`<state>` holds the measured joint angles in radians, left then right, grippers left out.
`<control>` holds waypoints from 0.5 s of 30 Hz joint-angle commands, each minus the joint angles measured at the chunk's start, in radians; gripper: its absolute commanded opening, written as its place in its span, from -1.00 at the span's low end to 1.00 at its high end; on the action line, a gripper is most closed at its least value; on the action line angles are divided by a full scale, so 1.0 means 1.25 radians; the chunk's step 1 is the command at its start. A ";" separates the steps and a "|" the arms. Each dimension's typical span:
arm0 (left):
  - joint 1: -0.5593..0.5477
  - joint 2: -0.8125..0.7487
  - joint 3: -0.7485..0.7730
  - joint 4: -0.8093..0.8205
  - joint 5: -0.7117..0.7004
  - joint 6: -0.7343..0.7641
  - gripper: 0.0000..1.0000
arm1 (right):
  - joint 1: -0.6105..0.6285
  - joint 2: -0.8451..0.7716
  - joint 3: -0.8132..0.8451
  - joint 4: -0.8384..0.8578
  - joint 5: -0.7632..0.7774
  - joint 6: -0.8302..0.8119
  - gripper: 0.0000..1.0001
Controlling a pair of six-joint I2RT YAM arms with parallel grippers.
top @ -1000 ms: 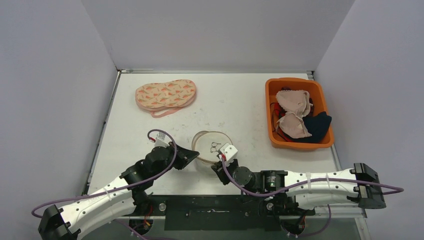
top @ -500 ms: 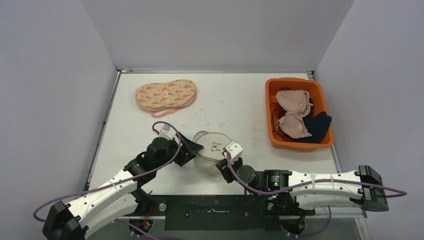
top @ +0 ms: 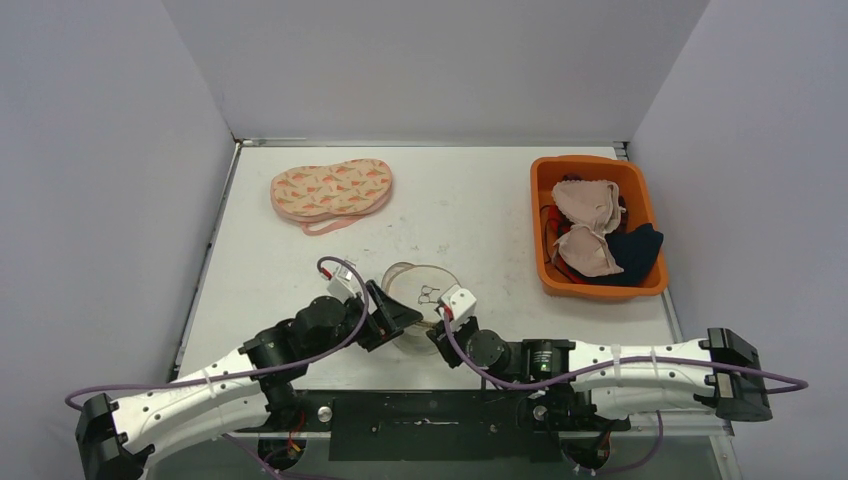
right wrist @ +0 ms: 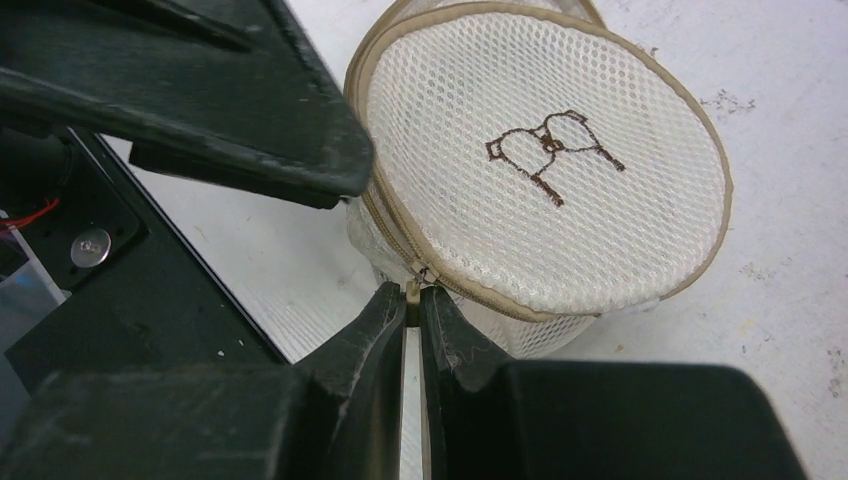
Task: Unzip the laundry bag and remove the bra
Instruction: Unzip the laundry bag at the center of the board.
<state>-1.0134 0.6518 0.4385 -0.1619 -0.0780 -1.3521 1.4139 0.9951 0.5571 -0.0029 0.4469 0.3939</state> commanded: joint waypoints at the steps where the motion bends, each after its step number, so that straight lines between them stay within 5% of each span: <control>1: -0.006 0.043 0.028 0.047 -0.081 -0.028 0.55 | -0.003 0.020 0.044 0.048 -0.042 -0.029 -0.89; 8: 0.007 0.068 0.053 0.043 -0.150 -0.025 0.21 | -0.003 0.029 0.057 0.052 -0.089 -0.045 -0.89; 15: 0.048 0.095 0.042 0.050 -0.120 -0.027 -0.62 | -0.003 0.030 0.073 0.033 -0.099 -0.044 -0.89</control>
<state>-0.9730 0.7643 0.4568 -0.1497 -0.2173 -1.3872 1.4139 1.0286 0.5999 0.0059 0.3382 0.3470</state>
